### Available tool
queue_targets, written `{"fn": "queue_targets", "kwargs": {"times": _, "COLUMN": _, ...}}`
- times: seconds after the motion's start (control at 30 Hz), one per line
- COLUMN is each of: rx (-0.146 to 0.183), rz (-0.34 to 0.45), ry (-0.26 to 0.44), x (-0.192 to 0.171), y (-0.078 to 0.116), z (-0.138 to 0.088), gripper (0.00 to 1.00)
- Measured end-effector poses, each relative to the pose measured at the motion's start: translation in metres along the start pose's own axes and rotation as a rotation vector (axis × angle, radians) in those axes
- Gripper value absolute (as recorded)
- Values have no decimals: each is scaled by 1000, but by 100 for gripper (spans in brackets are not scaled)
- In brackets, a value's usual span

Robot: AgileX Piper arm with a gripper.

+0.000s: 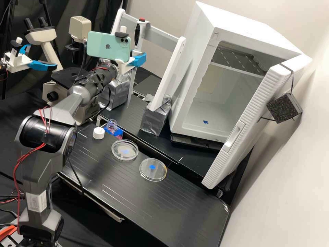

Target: Use the pipette

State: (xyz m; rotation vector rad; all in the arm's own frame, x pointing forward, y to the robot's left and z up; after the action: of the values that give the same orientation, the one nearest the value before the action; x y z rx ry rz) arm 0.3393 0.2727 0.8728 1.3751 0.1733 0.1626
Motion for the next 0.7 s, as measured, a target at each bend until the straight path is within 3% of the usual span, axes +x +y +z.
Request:
{"fn": "queue_targets", "kwargs": {"times": 0.33, "rx": 67, "rz": -15, "ry": 33, "x": -3, "y": 6, "z": -4, "gripper": 0}}
{"fn": "queue_targets", "kwargs": {"times": 0.67, "rx": 109, "rz": 58, "ry": 31, "x": 1, "y": 32, "z": -1, "gripper": 0}}
{"fn": "queue_targets", "kwargs": {"times": 0.7, "rx": 124, "rz": 67, "ry": 30, "x": 1, "y": 35, "z": 0, "gripper": 0}}
